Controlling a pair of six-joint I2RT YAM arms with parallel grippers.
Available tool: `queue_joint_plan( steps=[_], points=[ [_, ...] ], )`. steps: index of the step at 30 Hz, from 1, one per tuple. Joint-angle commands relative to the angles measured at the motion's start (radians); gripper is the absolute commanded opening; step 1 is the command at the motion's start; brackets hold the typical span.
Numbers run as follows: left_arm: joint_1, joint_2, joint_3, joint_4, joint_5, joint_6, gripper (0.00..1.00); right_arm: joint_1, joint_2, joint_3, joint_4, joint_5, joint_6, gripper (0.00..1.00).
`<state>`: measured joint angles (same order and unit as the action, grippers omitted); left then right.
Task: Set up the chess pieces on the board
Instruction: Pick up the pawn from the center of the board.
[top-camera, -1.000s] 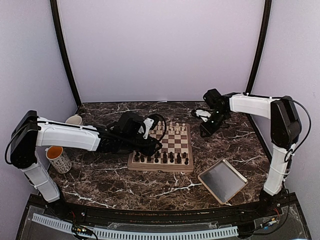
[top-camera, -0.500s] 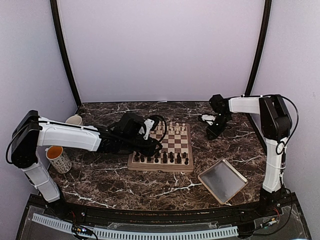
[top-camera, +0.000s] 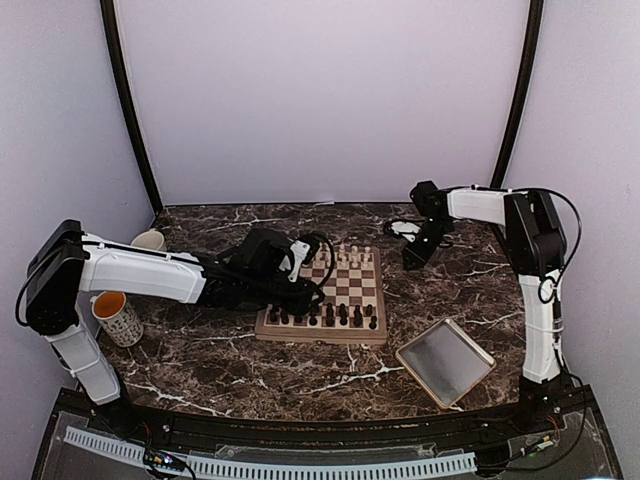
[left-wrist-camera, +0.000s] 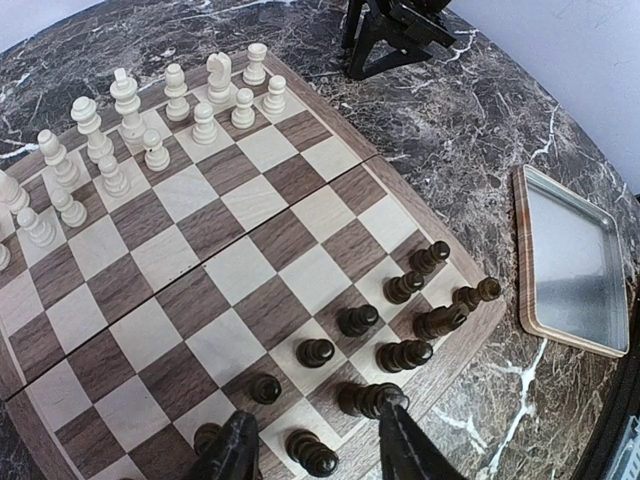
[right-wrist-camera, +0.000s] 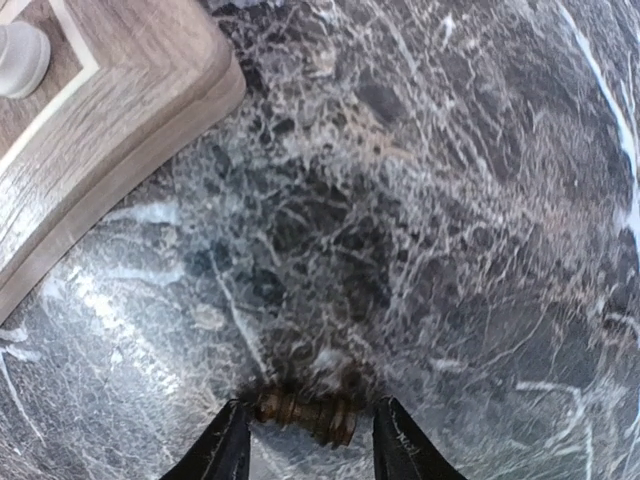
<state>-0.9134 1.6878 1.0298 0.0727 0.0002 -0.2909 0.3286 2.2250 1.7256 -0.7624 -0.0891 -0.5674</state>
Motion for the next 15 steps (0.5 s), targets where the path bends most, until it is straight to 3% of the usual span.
queue_joint_plan(
  steps=[1, 6, 15],
  points=[
    [0.004, 0.009, 0.023, -0.005, 0.0, 0.019, 0.44, 0.005, 0.098, 0.059, -0.051, -0.004, -0.064, 0.44],
    [0.004, 0.01, 0.026, -0.012, -0.003, 0.025, 0.44, 0.006, 0.142, 0.128, -0.116, -0.046, -0.105, 0.43],
    [0.004, 0.022, 0.039, -0.016, 0.0, 0.035, 0.44, 0.004, 0.144, 0.11, -0.186, -0.074, -0.139, 0.32]
  ],
)
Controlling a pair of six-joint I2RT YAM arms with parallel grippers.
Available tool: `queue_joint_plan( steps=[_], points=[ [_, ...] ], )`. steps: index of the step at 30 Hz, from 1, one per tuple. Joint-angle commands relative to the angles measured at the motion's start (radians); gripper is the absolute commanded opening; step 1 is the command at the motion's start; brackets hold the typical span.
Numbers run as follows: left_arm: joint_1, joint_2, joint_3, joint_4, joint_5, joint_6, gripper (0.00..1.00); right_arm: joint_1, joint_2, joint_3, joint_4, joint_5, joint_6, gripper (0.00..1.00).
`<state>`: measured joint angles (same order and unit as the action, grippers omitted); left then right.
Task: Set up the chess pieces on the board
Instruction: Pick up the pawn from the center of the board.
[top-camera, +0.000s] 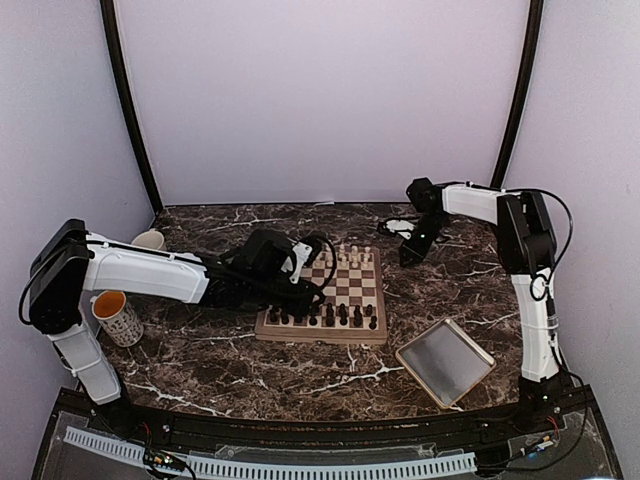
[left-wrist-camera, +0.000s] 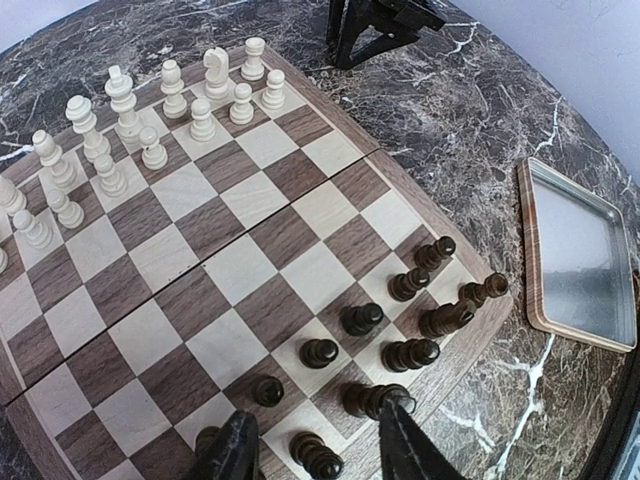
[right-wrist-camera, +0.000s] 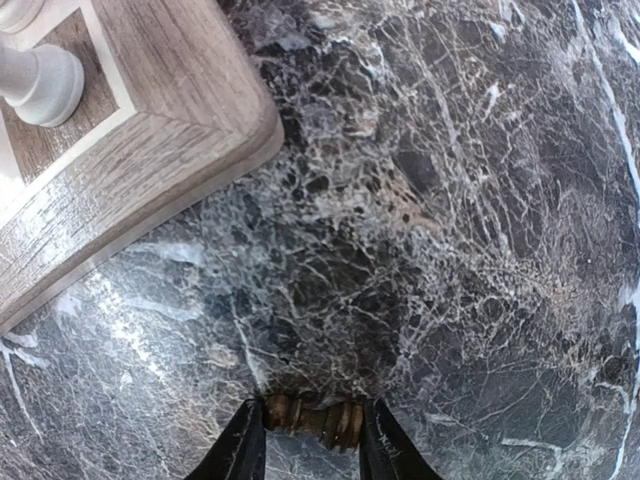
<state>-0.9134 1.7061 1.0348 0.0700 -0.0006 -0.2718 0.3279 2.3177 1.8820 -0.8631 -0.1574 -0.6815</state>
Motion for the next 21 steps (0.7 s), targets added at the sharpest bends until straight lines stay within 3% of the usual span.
queue_joint_plan(
  steps=[1, 16, 21],
  points=[
    [0.004, 0.006, 0.035, -0.013, 0.002, 0.017, 0.44, 0.006, 0.042, -0.061, -0.083, -0.007, -0.025, 0.32],
    [0.004, 0.005, 0.024, 0.002, 0.014, 0.011, 0.44, 0.007, -0.018, -0.141, -0.121, -0.059, 0.01, 0.33],
    [0.004, 0.0, 0.02, 0.001, 0.014, 0.011, 0.44, 0.005, -0.05, -0.144, -0.167, -0.175, 0.03, 0.3]
  ],
)
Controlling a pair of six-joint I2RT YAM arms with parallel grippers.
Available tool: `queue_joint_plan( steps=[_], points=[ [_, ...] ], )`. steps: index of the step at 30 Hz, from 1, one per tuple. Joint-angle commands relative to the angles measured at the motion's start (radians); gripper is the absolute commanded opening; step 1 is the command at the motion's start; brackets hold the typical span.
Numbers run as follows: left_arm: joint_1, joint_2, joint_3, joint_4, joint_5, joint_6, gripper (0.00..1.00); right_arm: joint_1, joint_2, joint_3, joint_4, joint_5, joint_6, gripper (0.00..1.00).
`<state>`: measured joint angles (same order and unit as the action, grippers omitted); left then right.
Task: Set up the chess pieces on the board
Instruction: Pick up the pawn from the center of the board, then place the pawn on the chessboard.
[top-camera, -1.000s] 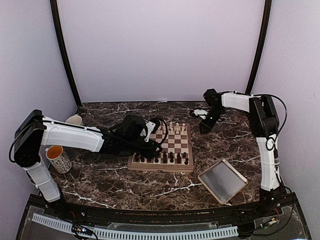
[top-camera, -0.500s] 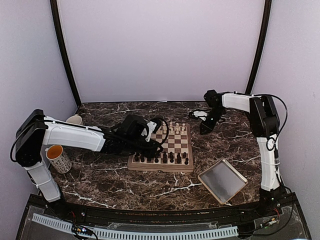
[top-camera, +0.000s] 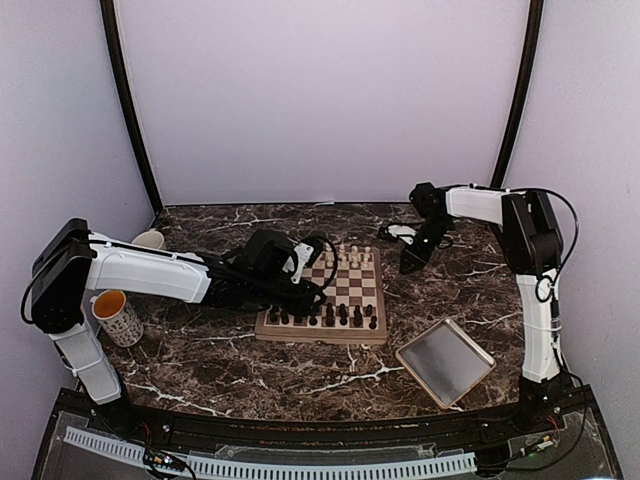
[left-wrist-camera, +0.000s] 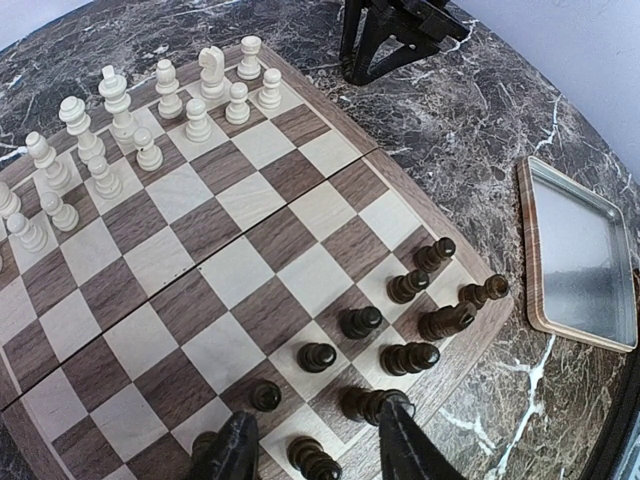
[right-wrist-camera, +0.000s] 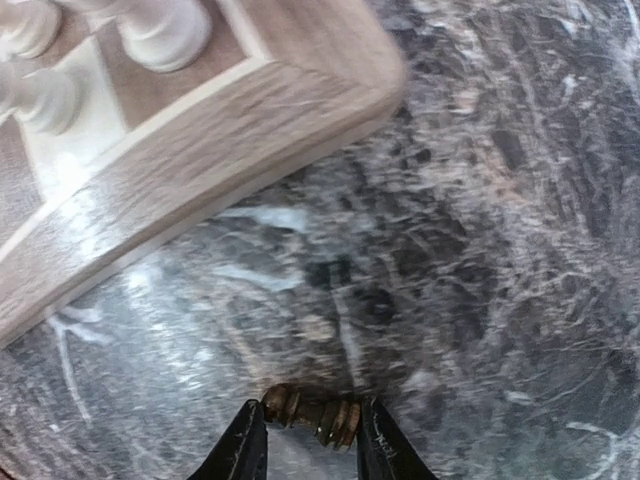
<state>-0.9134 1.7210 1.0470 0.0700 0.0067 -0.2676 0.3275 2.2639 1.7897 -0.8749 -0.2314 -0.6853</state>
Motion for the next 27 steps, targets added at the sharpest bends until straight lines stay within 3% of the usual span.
queue_joint_plan(
  steps=[1, 10, 16, 27],
  points=[
    [0.005, -0.018, 0.005, 0.001, 0.004, 0.008, 0.44, 0.004, -0.008, -0.053, -0.169, -0.132, 0.039, 0.3],
    [0.004, -0.024, -0.001, -0.006, -0.004, 0.01, 0.44, 0.002, -0.098, -0.075, -0.316, -0.528, 0.053, 0.29],
    [0.004, -0.025, 0.002, -0.007, -0.002, 0.003, 0.44, 0.004, -0.076, -0.043, -0.403, -0.774, 0.051, 0.3],
    [0.005, -0.043, -0.001, -0.023, -0.011, -0.001, 0.44, 0.046, 0.03, 0.017, -0.412, -0.874, 0.108, 0.31]
  ],
)
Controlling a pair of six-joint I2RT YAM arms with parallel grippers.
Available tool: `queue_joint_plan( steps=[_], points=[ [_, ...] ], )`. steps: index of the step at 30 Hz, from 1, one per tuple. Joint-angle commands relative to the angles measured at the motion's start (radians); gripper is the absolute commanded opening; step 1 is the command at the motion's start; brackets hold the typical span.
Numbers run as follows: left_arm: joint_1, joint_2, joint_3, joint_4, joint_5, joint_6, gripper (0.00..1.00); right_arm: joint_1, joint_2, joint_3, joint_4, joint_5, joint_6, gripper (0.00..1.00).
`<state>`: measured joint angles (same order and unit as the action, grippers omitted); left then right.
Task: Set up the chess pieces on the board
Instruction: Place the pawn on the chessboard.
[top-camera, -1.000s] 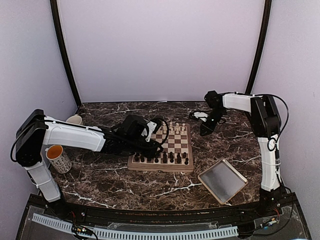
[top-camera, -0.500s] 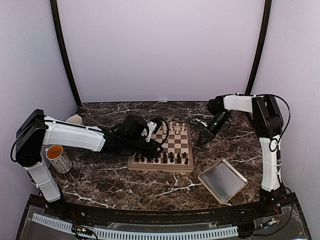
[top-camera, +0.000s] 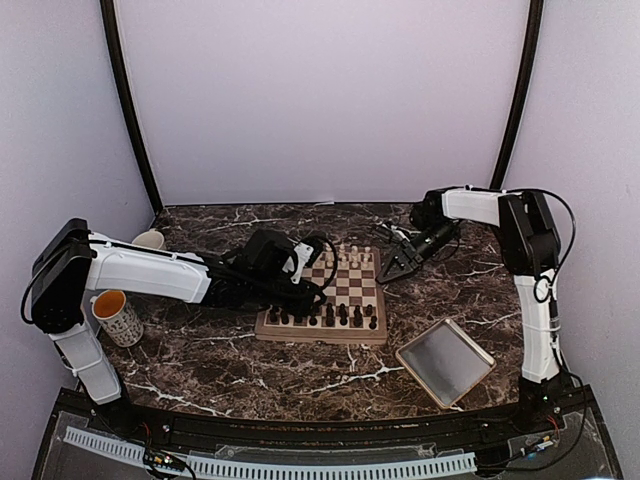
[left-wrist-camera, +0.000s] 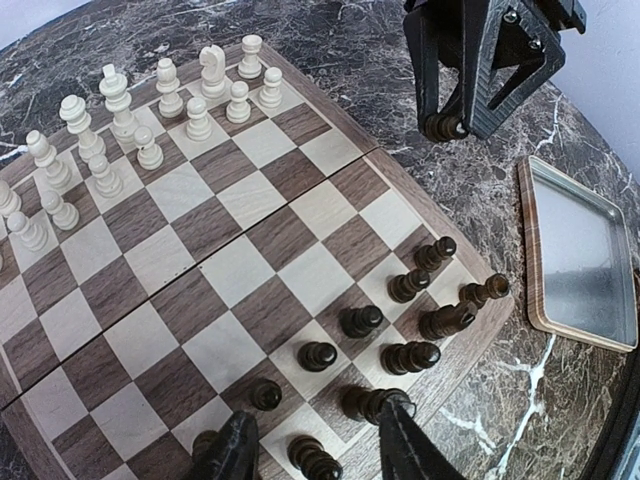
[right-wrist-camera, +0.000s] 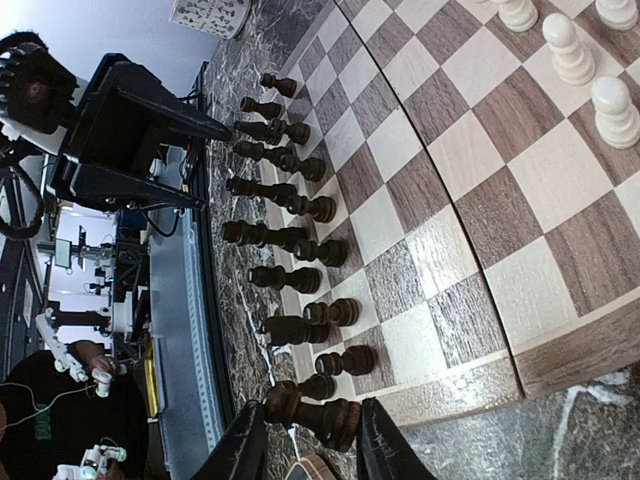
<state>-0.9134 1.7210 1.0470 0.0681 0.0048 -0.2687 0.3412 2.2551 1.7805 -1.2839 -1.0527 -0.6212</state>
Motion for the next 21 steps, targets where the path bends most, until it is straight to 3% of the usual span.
queue_joint_plan(
  steps=[1, 10, 21],
  points=[
    [0.004, -0.044, -0.001, -0.025, -0.011, 0.0, 0.44, 0.041, 0.041, 0.028, 0.02, -0.046, 0.069, 0.31],
    [0.005, -0.05, -0.004, -0.027, -0.014, -0.003, 0.44, 0.088, 0.076, 0.039, 0.11, 0.049, 0.213, 0.34],
    [0.005, -0.042, -0.008, -0.023, -0.016, -0.001, 0.44, 0.088, 0.014, 0.026, 0.177, 0.159, 0.224, 0.32]
  ],
)
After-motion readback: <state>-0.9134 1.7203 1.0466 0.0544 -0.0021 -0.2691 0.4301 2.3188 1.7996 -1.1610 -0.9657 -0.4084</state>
